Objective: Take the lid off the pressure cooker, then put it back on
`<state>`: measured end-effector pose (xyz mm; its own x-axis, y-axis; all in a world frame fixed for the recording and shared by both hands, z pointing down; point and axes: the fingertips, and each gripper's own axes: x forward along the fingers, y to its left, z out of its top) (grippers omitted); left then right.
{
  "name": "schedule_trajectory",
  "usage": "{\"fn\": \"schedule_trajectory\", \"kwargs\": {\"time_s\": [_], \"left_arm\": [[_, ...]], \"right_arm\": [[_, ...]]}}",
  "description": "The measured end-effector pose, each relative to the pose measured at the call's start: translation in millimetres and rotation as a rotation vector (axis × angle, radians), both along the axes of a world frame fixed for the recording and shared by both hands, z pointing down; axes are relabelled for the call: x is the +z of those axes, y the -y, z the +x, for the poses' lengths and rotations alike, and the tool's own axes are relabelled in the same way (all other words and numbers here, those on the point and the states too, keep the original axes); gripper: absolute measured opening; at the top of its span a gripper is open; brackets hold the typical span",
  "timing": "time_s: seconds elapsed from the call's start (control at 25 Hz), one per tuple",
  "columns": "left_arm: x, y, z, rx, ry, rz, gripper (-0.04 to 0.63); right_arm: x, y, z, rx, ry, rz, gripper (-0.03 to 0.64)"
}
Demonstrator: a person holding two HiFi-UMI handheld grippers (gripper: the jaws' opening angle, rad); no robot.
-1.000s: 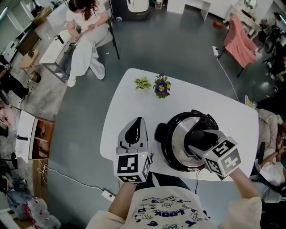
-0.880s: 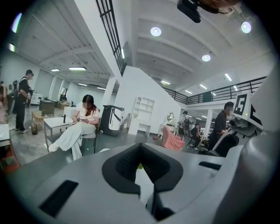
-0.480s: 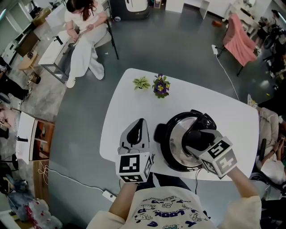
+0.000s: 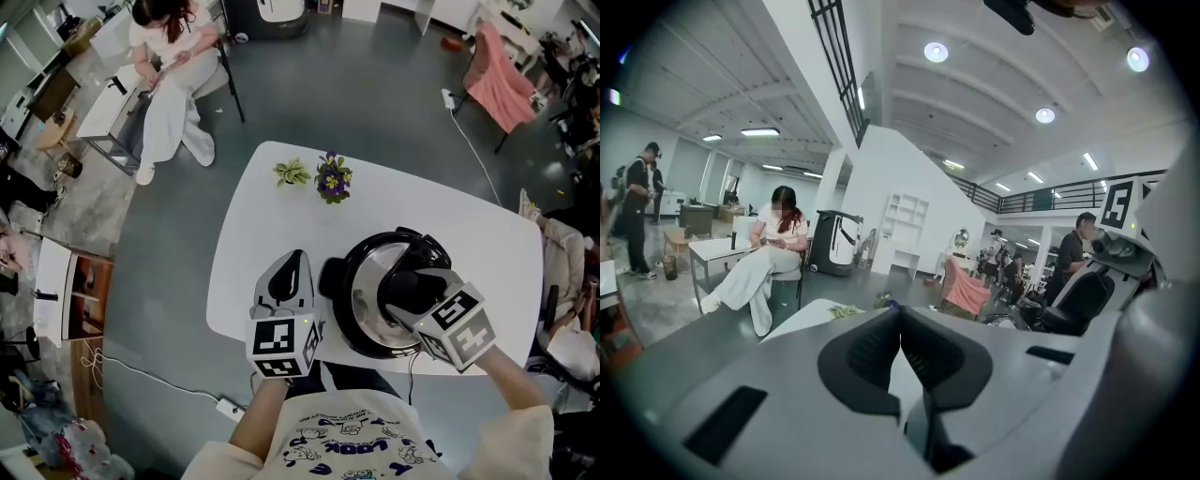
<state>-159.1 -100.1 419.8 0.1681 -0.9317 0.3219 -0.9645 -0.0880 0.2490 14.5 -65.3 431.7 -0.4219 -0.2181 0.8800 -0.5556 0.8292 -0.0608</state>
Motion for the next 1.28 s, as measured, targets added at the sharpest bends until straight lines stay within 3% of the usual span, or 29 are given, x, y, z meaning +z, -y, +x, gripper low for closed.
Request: {"fn": "schedule_trajectory", "kwargs": {"time_s": [0.16,0.48,0.8,0.92,1.28], "left_arm": [[19.3,-1.3,10.4,0.031,-0.040,-0.055,0.017],[55.4,-2.6,26.9,0.054,-0.211,-0.169,0.136],[70.1,-3.5,40.7,0.069,-0.370,-0.232,0.137],[67.4,-3.1,43.9,0.079,-0.387,-0.230,0.091],[68.4,-2.1,44.8,0.066,-0.407,-0.231,0.091]], "right_arm": [[0.0,-0.4,0.6,-0.001,-0.015,-0.011,0.295],[1.1,-0.2,-0.3,0.003,-0.017,-0.023,0.295],[3.0,1.4,1.5,-0.001,-0.025,-0.019,0.295],[1.9,0.4,0.7,-0.002,-0.024,-0.023,0.295],[3.0,-0.5,-0.7,-0.009,-0.033,-0.036,0.296]]}}
